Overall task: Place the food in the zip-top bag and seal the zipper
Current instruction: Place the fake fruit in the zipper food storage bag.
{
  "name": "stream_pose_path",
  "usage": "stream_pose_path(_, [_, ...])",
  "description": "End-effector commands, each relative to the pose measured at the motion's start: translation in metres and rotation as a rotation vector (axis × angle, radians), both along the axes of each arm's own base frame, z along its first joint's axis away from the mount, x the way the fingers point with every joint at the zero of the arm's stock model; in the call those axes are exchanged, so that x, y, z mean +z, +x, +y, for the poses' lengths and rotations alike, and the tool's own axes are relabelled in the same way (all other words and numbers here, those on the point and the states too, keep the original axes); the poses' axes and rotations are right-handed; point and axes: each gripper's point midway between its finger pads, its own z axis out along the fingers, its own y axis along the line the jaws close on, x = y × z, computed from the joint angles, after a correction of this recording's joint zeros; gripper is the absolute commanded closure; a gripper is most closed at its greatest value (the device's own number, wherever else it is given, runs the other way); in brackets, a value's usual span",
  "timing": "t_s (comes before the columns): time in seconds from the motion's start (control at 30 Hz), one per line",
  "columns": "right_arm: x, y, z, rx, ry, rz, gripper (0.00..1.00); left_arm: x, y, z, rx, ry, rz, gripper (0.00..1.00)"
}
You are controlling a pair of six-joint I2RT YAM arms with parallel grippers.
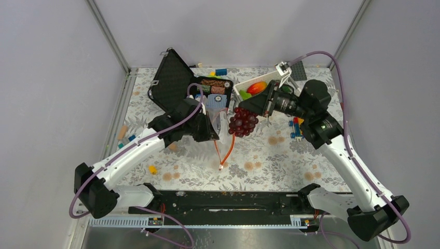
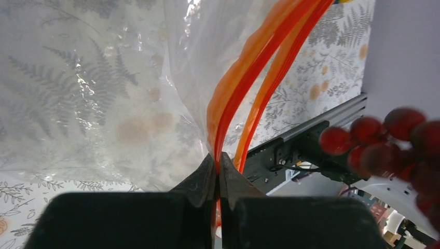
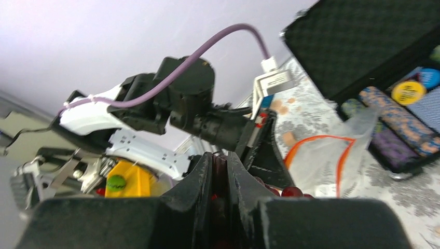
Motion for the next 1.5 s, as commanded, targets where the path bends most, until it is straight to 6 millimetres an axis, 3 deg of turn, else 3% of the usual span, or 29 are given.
stream_pose_path(0.0, [0.023, -0.036, 0.022, 0.154, 0.062, -0.077, 1.0, 0.03, -0.003, -0.006, -0.003, -0.104, -0.045, 1.0])
stream_pose_path(0.23, [0.007, -0.019, 0.045, 0.184, 0.089, -0.004, 1.0, 0.032, -0.01, -0.008, -0.026, -0.143, -0.041, 1.0])
stream_pose_path(0.4, [-0.03, 0.004, 0.057, 0.156, 0.041, 0.091, 1.0, 0.036, -0.014, -0.008, -0.043, -0.163, -0.049, 1.0])
stream_pose_path(0.67, [-0.085, 0.041, 0.04, -0.087, -0.114, 0.136, 1.0, 0.045, -0.018, 0.001, -0.029, -0.163, -0.081, 1.0])
stream_pose_path(0.8, [-0.098, 0.043, 0.033, -0.125, -0.165, 0.116, 1.0, 0.052, -0.019, 0.002, -0.028, -0.173, -0.094, 1.0])
stream_pose_path(0.93, [-0.108, 0.029, 0.044, -0.112, -0.238, 0.087, 1.0, 0.055, -0.019, 0.0, -0.035, -0.183, -0.099, 1.0])
stream_pose_path(1.13, [-0.129, 0.029, 0.047, -0.228, -0.365, 0.063, 1.0, 0.055, -0.021, -0.001, -0.044, -0.193, -0.095, 1.0])
stream_pose_path(1.27, [-0.136, 0.024, 0.058, -0.227, -0.411, 0.057, 0.85, 0.054, -0.022, -0.002, -0.046, -0.2, -0.088, 1.0])
stream_pose_path(1.47, [-0.131, 0.017, 0.072, -0.175, -0.443, 0.04, 0.44, 0.055, -0.022, -0.003, -0.051, -0.208, -0.093, 1.0])
